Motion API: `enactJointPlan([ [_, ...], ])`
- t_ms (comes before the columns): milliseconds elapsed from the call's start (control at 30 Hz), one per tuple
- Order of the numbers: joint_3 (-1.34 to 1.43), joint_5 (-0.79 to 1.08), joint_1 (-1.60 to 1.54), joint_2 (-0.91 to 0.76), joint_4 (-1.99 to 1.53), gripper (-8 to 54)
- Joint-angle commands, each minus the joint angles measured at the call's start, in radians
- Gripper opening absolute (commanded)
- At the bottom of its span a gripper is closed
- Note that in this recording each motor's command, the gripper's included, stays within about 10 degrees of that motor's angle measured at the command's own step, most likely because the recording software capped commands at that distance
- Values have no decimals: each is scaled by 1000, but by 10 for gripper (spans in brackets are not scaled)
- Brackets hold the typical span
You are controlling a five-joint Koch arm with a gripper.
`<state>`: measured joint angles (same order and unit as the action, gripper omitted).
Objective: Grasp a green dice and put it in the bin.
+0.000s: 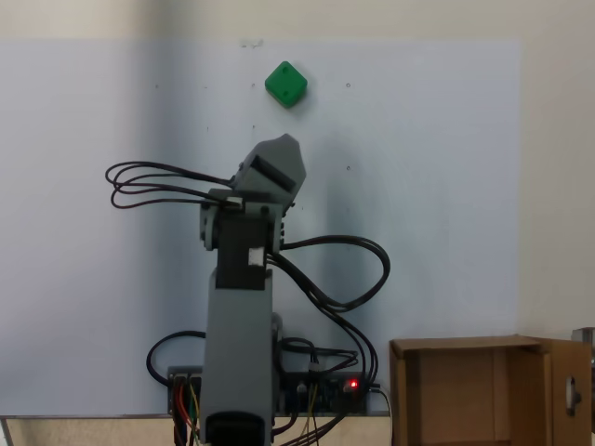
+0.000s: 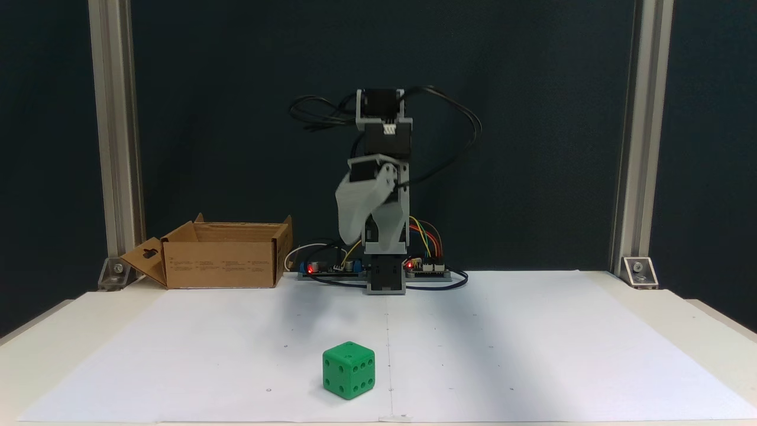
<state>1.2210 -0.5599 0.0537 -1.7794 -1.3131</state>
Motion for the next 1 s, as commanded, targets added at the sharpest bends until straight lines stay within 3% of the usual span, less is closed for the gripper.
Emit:
enactJointPlan([
  [0,-87,-72,11,12,28,374],
  [333,-284,-77,83,236,91,374],
  [967,-390,-127,-5,262,146,373],
])
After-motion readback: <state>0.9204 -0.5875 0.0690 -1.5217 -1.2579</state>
